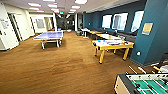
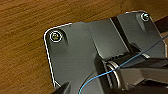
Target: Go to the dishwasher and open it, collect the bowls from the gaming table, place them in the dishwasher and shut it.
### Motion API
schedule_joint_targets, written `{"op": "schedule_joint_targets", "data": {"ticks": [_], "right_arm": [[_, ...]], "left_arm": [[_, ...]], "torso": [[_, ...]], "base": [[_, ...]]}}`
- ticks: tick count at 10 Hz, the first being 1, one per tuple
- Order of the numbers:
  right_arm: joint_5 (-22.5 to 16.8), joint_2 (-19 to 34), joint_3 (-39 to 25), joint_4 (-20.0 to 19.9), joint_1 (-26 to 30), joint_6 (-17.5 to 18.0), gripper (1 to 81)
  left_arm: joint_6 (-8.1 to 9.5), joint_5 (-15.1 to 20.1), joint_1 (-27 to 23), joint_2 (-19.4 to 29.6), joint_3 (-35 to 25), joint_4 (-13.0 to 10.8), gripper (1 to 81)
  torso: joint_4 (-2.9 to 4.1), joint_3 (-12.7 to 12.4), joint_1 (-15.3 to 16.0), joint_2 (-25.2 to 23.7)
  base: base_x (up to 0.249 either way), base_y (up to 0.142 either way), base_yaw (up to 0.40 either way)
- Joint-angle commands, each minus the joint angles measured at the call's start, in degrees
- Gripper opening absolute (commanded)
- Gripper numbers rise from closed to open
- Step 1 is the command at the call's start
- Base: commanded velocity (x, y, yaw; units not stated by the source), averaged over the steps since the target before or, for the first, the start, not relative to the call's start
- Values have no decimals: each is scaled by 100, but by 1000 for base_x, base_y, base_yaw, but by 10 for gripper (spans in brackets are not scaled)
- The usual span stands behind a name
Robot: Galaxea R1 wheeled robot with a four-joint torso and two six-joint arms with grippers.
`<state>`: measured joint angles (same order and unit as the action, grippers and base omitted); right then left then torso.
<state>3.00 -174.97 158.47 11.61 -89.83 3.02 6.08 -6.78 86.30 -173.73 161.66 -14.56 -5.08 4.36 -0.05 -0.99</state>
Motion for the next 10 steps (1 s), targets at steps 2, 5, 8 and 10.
{"op": "schedule_joint_targets", "data": {"ticks": [2, 5, 8, 10], "right_arm": [[-300, 4, -1, 0, 241, -3, 811], [-300, 4, -1, 0, 233, -3, 811], [-300, 4, -1, 0, 233, -3, 811], [-300, 4, -1, 0, 242, -3, 811]], "left_arm": [[-11, 265, -284, 13, 15, 5, 811], [-11, 256, -284, 13, 15, 14, 811], [-2, 256, -284, 13, 15, 14, 811], [-2, 256, -284, 13, 15, 14, 811]], "torso": [[0, 0, 5, -2], [0, 0, 5, -2], [0, 0, 5, 0], [0, 0, 5, 0]], "base": [[183, 0, 0], [183, 0, 0], [183, 0, 0], [183, 0, 0]]}}
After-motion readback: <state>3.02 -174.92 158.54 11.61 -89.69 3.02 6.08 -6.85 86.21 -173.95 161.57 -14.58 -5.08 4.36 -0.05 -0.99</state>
